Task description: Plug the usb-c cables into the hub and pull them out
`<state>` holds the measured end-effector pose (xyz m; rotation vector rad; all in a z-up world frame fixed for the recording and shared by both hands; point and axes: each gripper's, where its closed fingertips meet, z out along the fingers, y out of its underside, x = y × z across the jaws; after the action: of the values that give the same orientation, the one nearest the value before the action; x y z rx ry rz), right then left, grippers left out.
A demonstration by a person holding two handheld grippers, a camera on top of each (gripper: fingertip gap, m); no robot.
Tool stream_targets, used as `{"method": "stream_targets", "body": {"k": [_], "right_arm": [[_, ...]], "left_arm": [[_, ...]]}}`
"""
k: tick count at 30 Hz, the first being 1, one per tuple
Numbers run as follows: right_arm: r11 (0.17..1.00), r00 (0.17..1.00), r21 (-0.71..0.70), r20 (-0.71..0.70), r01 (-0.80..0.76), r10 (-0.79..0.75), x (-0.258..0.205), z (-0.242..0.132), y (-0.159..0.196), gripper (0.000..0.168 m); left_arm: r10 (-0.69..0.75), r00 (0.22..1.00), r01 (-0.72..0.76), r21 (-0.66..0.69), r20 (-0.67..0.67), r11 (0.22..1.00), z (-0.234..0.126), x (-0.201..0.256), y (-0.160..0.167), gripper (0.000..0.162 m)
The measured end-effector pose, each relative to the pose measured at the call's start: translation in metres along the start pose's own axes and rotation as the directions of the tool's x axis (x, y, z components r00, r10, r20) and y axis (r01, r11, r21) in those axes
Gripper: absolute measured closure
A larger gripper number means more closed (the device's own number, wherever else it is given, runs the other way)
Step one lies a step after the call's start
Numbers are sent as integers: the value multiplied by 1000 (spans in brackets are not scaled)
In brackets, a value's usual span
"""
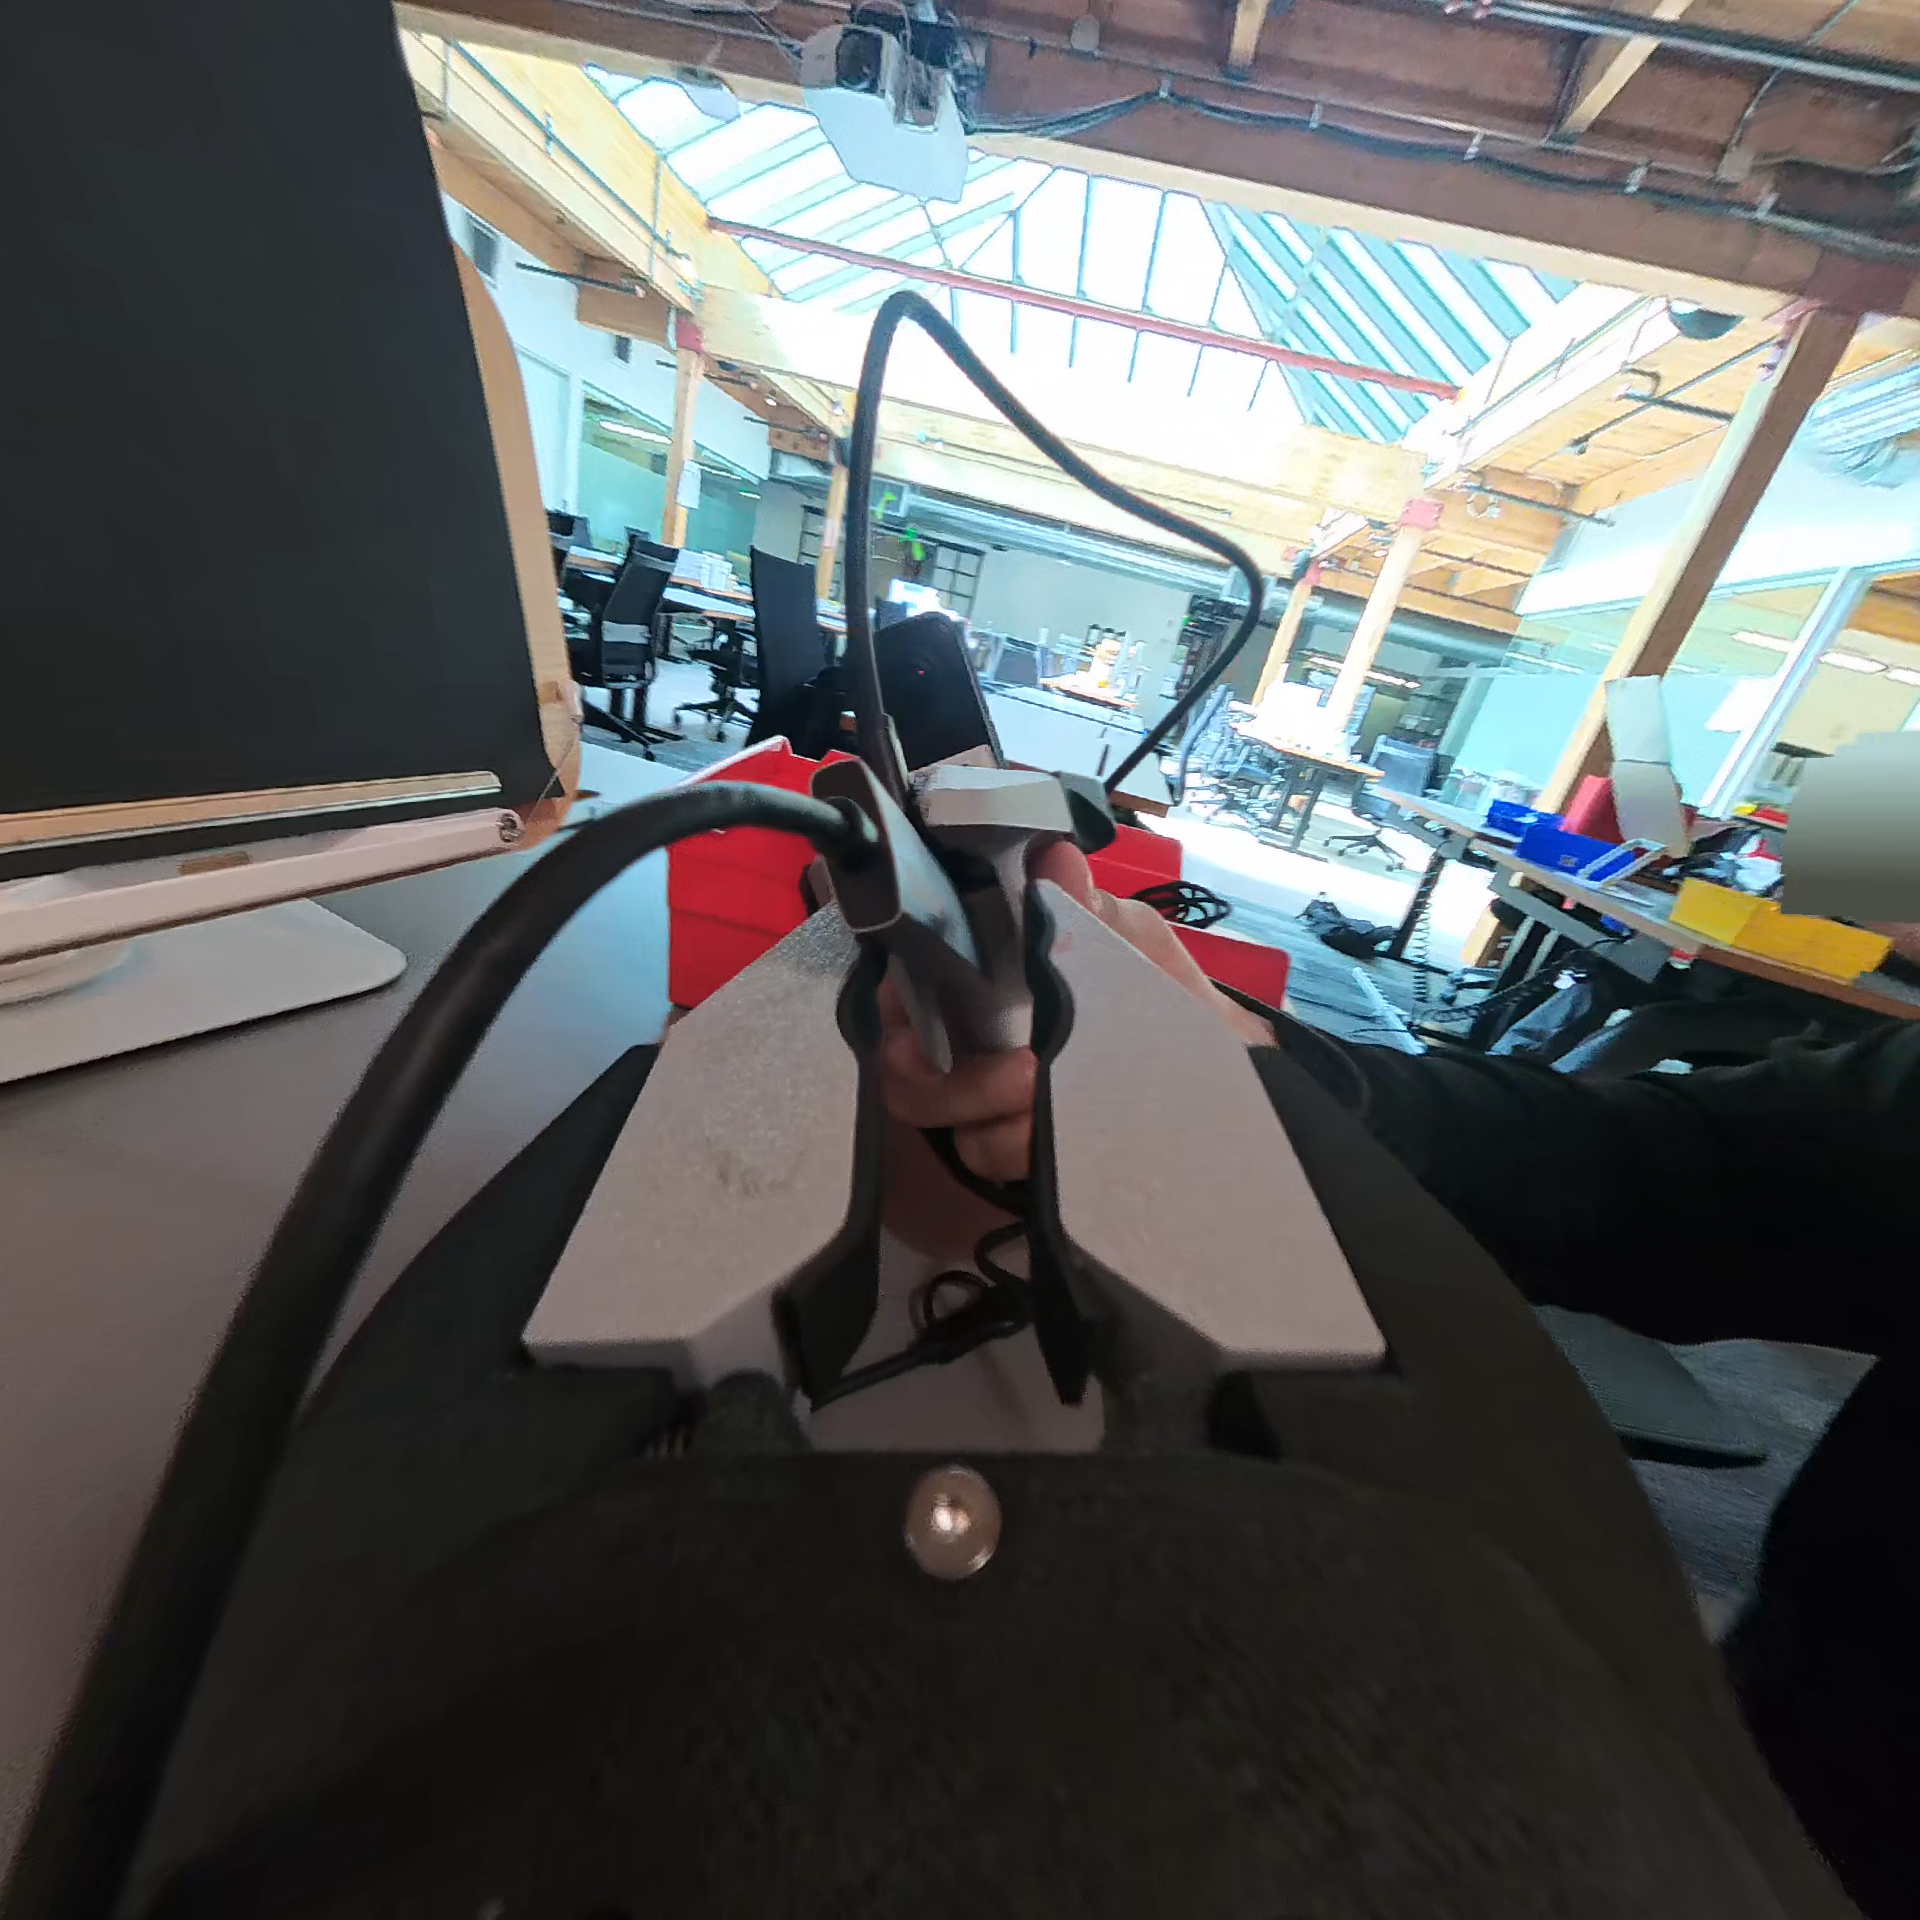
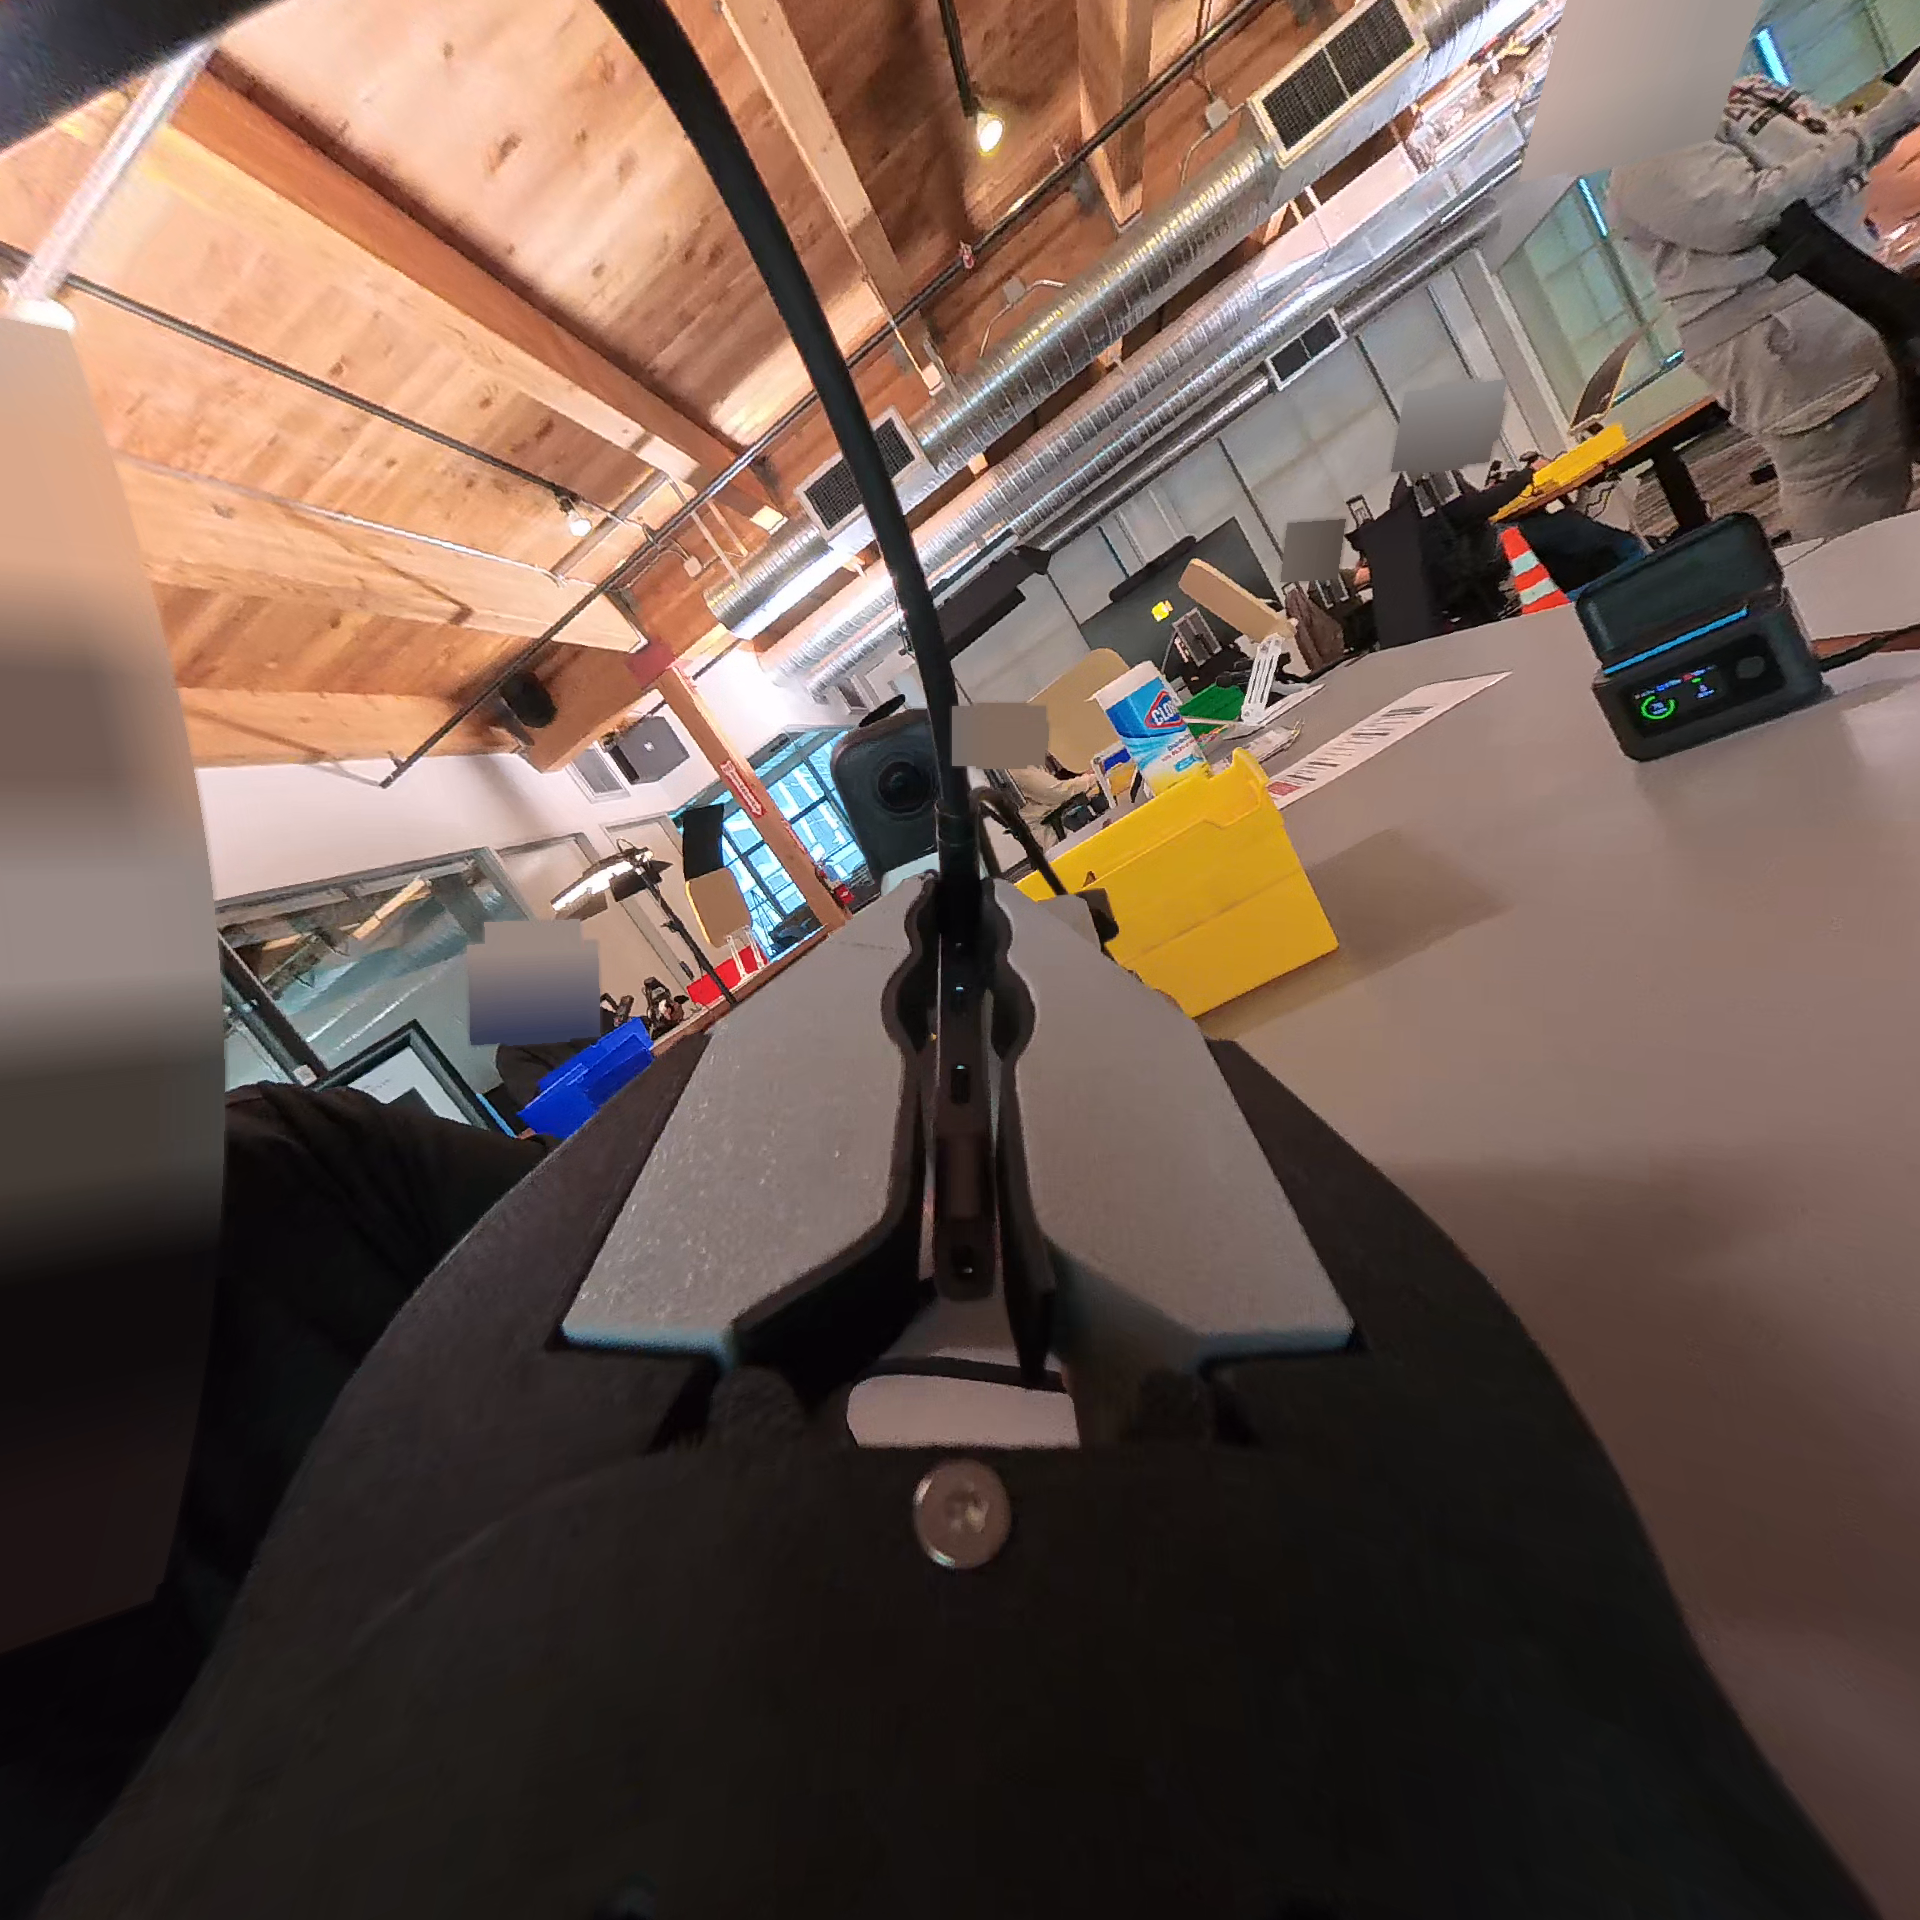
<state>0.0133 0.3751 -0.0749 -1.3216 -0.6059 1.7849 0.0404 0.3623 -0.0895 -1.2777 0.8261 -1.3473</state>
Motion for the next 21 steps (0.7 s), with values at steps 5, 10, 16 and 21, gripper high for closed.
{"method": "stream_targets", "body": {"k": [5, 10, 16, 21], "right_arm": [[995, 995, -47, -40, 86, -88, -1, 3, 4, 164], [983, 983, -73, -68, 167, -172, -3, 4, 5, 165], [995, 994, 5, -17, 104, -104, -8, 4, 0, 166], [991, 1000, 130, -1, 7, -7, 0, 4, -5, 167]], "left_arm": [[35, 999, -35, -1, 36, 999, -3, -5, 0, 152], [-45, 999, 45, 16, 9, 999, -4, -4, 0, 154], [11, 991, -18, 52, 134, 999, -1, -1, -5, 154], [-65, 989, 51, 108, 130, 993, -3, -7, -5, 154]]}}
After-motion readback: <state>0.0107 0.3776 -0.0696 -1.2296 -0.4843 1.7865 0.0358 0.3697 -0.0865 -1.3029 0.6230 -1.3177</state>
